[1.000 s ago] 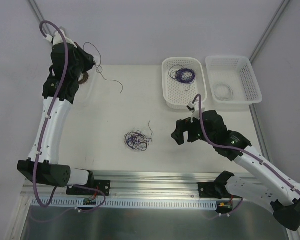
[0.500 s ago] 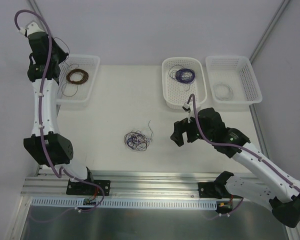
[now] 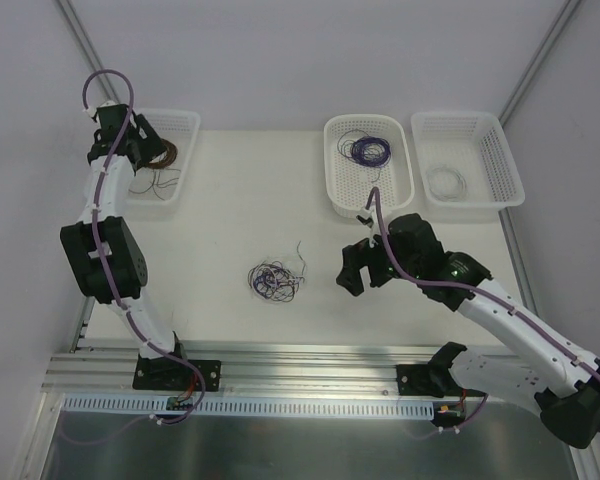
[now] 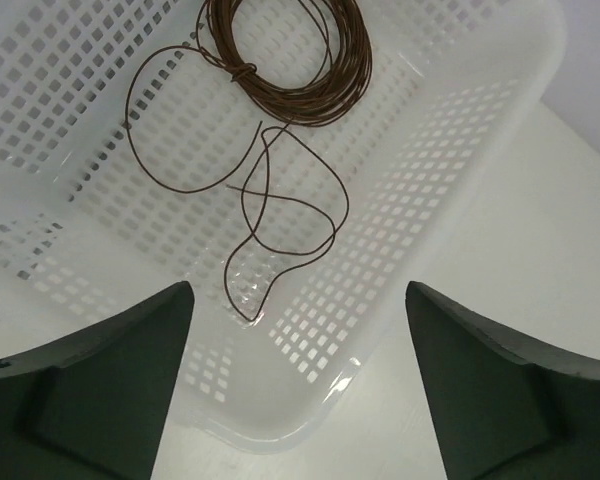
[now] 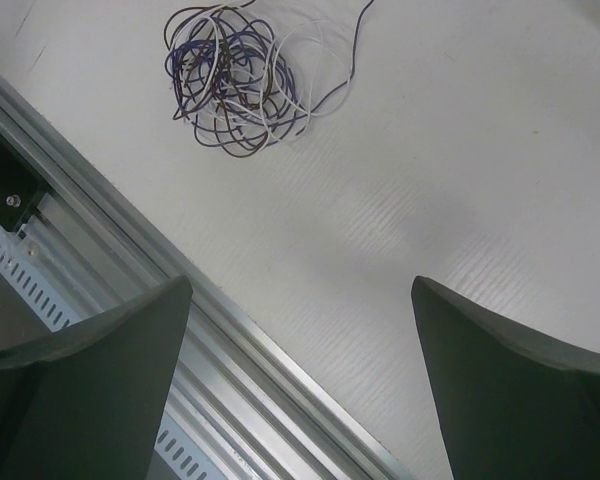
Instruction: Untangle the cables
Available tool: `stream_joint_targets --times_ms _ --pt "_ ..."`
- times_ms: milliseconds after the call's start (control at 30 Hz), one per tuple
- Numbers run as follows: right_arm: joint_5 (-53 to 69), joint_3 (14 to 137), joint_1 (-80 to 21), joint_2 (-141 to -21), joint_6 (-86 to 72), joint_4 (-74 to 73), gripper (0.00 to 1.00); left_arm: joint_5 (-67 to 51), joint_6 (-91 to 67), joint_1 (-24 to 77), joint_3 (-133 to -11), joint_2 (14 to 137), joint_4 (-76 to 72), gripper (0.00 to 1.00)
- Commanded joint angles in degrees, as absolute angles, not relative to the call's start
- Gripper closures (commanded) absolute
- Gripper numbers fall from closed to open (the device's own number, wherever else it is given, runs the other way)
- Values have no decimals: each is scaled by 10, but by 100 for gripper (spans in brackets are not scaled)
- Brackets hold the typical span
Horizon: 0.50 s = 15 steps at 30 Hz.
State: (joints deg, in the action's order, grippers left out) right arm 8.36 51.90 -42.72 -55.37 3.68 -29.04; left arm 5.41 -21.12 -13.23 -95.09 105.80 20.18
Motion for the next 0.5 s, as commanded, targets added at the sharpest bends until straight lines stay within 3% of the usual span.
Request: stream_joint_targets --times_ms 0,67,333,467 --pt "86 542 -426 -559 34 -292 3 55 -225 -138 -922 947 179 6" --pt "88 543 -426 -567 25 -290 3 35 -235 -138 -890 917 184 1" --pt "91 539 -426 -610 -30 -263 3 -139 -313 -123 -719 743 208 1" --pt "102 528 -427 -628 -54 -229 1 -201 -327 -45 -589 674 213 1"
